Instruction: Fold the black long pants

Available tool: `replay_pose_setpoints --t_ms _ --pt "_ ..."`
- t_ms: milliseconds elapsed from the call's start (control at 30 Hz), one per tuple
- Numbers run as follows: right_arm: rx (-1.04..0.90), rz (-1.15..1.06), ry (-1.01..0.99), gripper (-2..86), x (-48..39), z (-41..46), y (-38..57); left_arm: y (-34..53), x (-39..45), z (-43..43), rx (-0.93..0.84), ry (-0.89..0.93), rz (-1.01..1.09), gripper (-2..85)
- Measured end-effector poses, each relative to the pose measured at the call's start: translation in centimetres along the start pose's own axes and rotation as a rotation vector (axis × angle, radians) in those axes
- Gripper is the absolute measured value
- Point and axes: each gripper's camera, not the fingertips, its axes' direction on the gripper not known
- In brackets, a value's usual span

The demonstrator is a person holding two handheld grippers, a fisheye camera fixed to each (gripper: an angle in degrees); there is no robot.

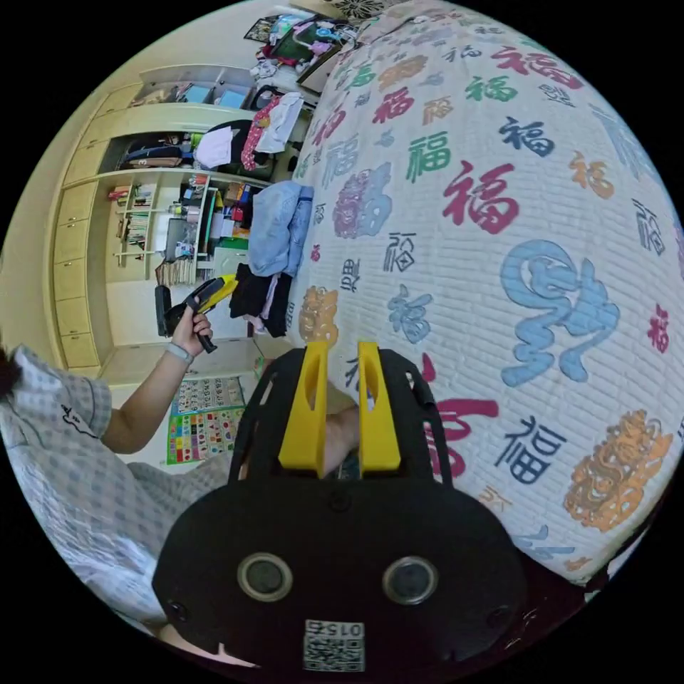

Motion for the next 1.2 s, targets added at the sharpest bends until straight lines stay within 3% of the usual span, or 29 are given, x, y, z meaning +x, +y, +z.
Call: replay_pose_setpoints --t_ms 100,400,533,667,833,933,1033,1100,1200 --pt "-0.05 -0.019 -0.009 7.9 -3.3 6.0 -4.2 0.0 -7.6 -1.3 0.061 0.015 -0.081 11.4" --pt "-0.143 -0.048 -0.157 13.4 -11.0 26.0 -19.7 2.4 -22.5 -0.9 0.026 0.155 -0.13 11.3" --pt "-0.196 -0.022 -0.303 13.4 -14.1 33.2 -23.9 5.0 -27.7 -4.9 0.093 -0.084 -0.129 11.5" --pt "-0.241 -0.115 -0.177 13.3 -18.0 37.7 -23.3 7.6 -36.5 -7.7 0.096 -0.222 -0.274 12.2" --pt "-0.119 0.027 -0.279 11.9 -18.6 40.8 -21.1 7.6 -43.0 -7.1 0.081 -0.086 -0.353 8.7" --pt "-0.266 0.018 -0.271 11.9 -19.9 42.8 -19.6 7.7 -45.3 -9.0 0.111 -0.075 -0.32 4.6" --pt "-0.363 -0.035 -0.216 11.5 -22.2 42.8 -16.9 8.2 -47.3 -12.9 0.217 0.158 -0.26 2.5" --pt "-0.389 -0.035 -0.244 11.5 -23.8 41.8 -15.0 7.2 -47.4 -15.6 0.198 0.352 -0.184 1.4" --pt "-0.379 -0.095 -0.234 12.9 -28.1 38.9 -11.8 5.1 -43.1 -19.0 0.112 0.299 0.094 0.5"
